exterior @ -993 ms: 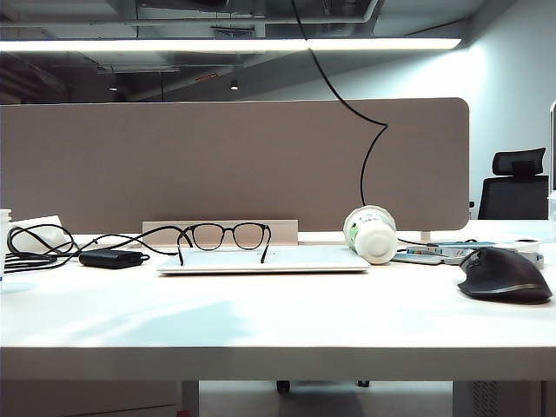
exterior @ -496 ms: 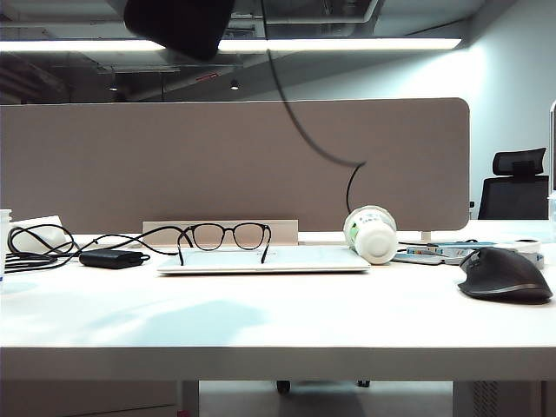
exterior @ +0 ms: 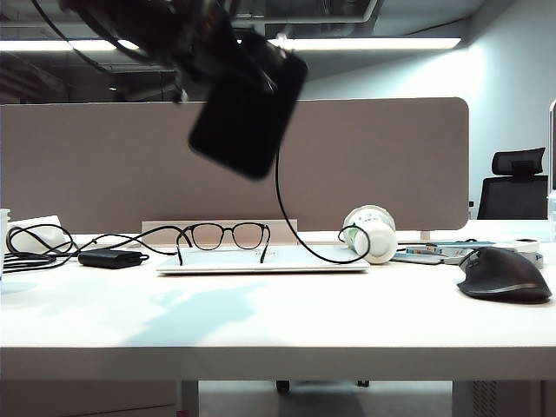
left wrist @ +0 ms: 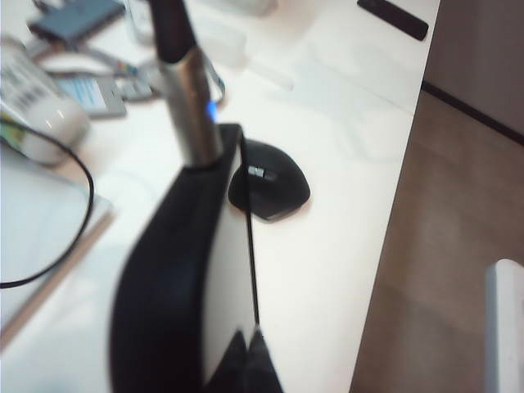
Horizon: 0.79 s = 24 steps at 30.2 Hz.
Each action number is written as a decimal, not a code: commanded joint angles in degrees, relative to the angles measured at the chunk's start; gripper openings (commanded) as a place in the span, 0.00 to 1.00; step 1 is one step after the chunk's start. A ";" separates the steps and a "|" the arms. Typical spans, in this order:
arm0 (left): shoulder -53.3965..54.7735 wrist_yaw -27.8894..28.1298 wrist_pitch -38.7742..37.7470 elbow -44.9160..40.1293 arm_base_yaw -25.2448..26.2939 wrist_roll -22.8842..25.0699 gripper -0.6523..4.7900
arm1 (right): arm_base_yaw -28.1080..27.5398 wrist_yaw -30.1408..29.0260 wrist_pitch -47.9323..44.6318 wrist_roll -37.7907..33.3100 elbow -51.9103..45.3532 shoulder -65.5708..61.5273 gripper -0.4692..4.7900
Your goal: Pick up the black phone, pick up the charger plug, insert the charger plug into the phone's charging port, and finally place the connected phone back on the desk.
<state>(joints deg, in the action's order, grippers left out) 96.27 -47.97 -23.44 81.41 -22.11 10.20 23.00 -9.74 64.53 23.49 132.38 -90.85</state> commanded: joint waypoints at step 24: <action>21.84 2.36 16.87 0.55 -4.96 -28.63 0.11 | 0.17 0.74 -2.75 -1.42 0.24 0.72 0.09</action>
<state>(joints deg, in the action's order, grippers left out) 117.84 -45.23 -9.30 81.45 -26.89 -15.33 23.09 -9.02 62.85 22.30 132.40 -90.48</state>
